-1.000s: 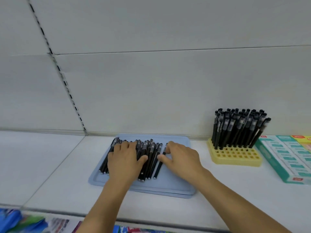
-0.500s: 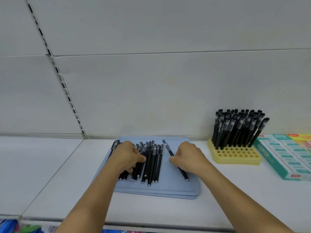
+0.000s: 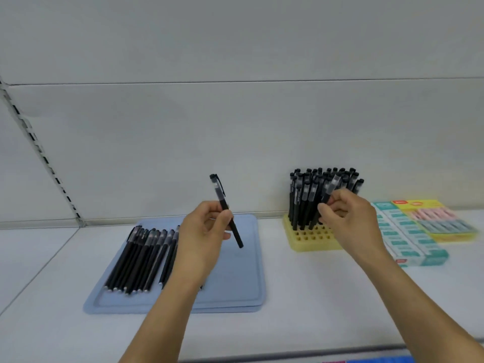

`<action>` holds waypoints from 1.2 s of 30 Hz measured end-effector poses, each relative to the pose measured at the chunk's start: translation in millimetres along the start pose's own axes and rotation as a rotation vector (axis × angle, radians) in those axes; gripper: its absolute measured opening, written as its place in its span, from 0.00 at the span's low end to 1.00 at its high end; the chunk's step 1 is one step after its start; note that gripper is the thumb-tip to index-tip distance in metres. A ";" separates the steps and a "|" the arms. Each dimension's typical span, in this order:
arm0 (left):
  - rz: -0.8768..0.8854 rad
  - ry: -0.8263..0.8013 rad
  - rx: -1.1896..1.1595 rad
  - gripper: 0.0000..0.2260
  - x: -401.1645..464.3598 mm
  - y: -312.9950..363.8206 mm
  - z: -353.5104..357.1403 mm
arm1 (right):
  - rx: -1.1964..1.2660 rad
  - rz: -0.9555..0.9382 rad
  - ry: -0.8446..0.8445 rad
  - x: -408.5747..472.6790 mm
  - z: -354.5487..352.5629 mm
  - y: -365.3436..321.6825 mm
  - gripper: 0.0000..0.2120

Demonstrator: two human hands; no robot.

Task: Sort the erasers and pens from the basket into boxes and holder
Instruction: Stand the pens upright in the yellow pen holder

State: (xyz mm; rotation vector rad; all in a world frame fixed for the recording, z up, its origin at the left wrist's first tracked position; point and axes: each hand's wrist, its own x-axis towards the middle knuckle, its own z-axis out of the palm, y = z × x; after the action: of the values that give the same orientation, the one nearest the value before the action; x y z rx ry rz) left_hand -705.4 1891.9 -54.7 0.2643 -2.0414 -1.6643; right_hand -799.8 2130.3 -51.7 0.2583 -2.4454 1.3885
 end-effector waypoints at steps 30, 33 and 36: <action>0.110 -0.287 0.096 0.12 -12.3 -5.5 102.0 | 0.085 -0.106 -0.082 -6.4 -11.1 8.2 0.05; 0.241 -0.503 0.612 0.20 -18.6 -27.9 103.7 | 0.133 0.021 -0.009 7.6 -19.7 25.8 0.03; 0.270 -0.584 0.826 0.25 -21.2 -37.2 107.0 | 0.094 0.049 -0.036 14.6 -15.0 34.7 0.03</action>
State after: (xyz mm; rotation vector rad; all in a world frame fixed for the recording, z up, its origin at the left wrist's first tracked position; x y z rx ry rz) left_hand -744.6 1984.9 -110.3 -0.2623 -2.9616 -0.6982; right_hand -821.3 2160.9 -67.1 0.2479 -2.4339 1.5348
